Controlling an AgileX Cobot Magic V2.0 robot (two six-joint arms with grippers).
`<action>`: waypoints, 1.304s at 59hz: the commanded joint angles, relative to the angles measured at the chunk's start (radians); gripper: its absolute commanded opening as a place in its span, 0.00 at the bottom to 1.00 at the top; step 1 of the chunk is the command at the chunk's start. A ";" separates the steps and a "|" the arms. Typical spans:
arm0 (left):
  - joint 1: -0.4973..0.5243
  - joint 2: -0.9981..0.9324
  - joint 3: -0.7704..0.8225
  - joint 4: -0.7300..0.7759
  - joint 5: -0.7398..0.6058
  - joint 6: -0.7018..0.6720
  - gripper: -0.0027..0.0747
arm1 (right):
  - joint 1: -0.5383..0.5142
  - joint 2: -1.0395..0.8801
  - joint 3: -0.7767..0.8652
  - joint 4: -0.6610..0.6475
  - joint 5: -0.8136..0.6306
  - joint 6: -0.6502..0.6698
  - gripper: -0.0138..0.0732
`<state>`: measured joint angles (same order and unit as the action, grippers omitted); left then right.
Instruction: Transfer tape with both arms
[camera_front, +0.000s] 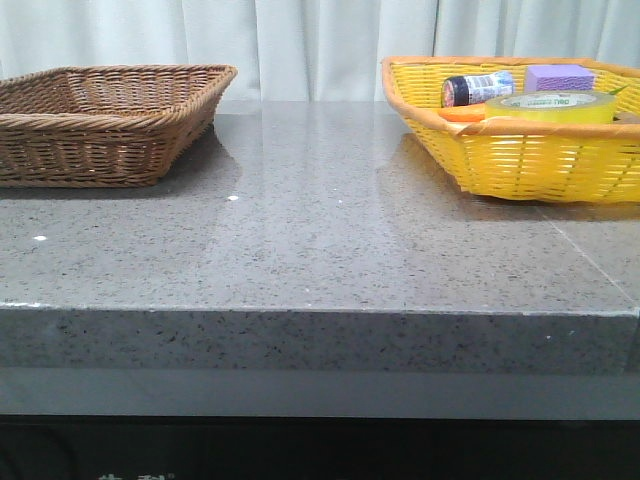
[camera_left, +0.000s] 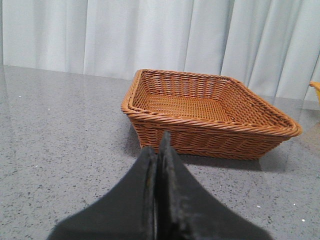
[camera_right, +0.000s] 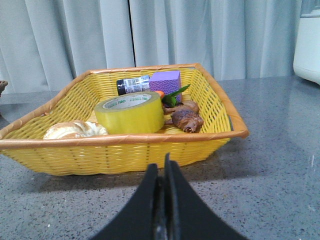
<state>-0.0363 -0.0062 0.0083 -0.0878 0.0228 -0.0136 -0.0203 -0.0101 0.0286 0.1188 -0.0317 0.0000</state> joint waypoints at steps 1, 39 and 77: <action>-0.007 -0.018 0.039 -0.008 -0.080 0.002 0.01 | -0.005 -0.027 -0.027 -0.011 -0.088 -0.007 0.08; -0.007 -0.018 0.039 -0.008 -0.095 0.002 0.01 | -0.005 -0.027 -0.027 -0.011 -0.114 -0.007 0.08; -0.007 0.158 -0.491 0.018 0.206 0.002 0.01 | -0.005 0.076 -0.487 -0.103 0.243 -0.021 0.08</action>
<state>-0.0363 0.0787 -0.3598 -0.0807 0.1951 -0.0136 -0.0203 0.0102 -0.3353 0.0637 0.1792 -0.0084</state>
